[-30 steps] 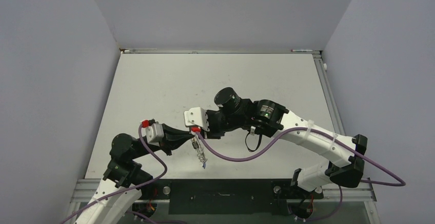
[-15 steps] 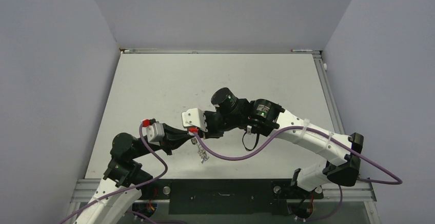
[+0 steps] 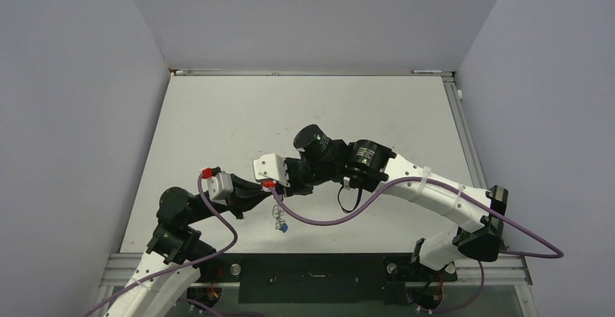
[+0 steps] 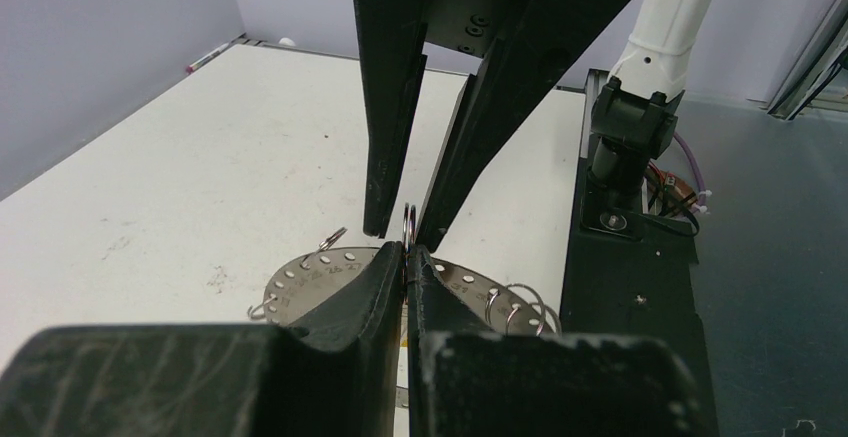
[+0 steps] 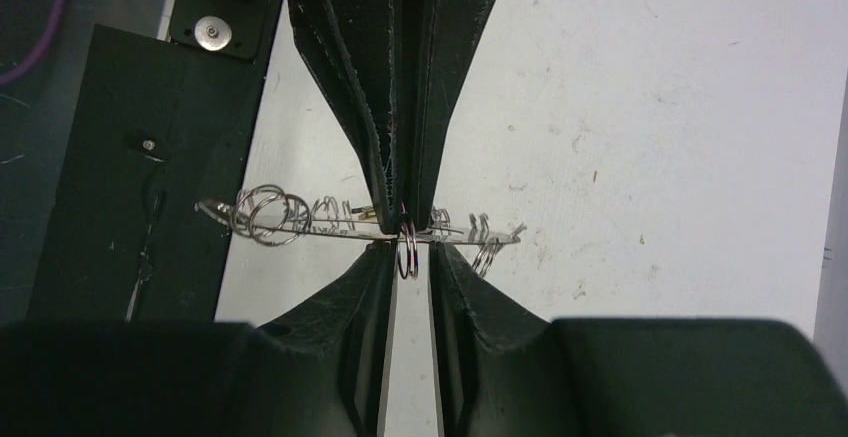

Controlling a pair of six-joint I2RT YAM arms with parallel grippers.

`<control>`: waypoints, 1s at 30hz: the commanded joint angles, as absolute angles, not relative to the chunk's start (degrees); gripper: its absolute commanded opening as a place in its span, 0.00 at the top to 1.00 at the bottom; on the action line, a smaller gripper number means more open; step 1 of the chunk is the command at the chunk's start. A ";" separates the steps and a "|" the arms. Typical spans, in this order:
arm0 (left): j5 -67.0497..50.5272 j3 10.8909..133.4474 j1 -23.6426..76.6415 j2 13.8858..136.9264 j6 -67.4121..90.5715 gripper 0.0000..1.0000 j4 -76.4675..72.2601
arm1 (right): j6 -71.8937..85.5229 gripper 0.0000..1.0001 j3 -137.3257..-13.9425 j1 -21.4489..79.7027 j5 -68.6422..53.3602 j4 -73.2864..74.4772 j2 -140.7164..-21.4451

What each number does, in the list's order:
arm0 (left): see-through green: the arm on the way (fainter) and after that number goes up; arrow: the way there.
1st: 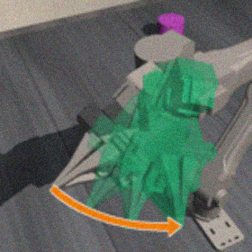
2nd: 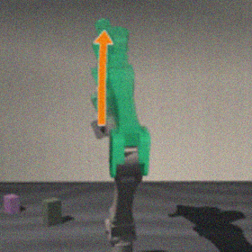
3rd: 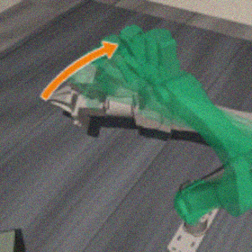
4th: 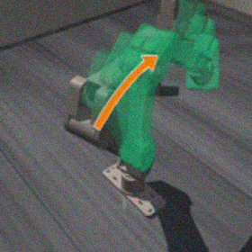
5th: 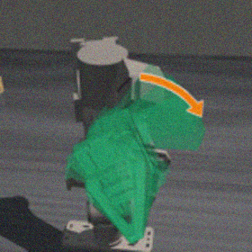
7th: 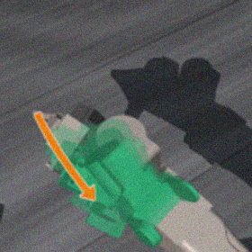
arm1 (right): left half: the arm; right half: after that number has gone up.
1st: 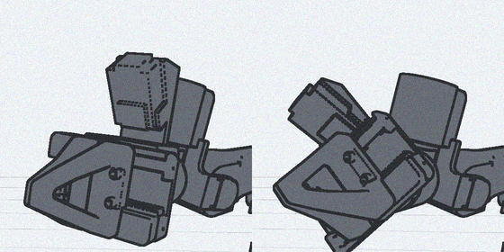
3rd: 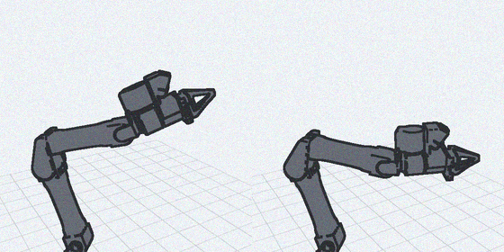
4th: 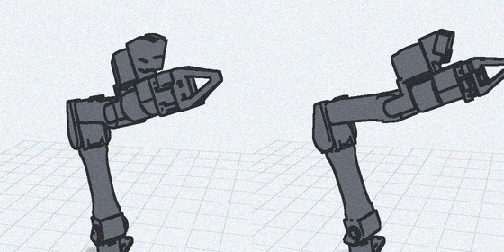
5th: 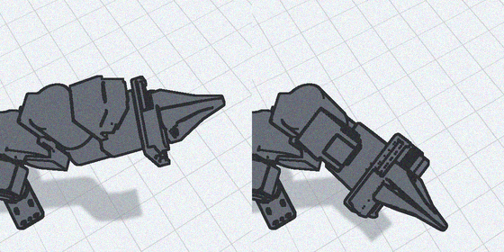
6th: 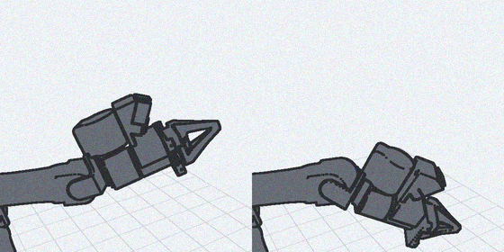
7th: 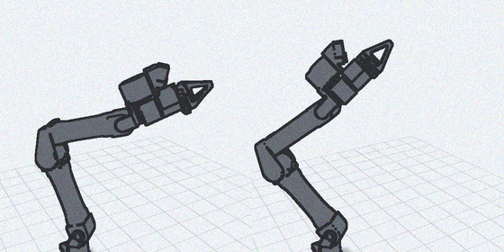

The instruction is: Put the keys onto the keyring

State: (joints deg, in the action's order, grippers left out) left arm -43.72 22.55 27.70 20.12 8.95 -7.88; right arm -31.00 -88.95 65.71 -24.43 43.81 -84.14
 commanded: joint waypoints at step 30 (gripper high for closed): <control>-40.24 24.52 26.99 15.02 9.81 0.52 -11.55 | -28.37 0.95 -77.24 69.25 -17.65 25.03 -72.19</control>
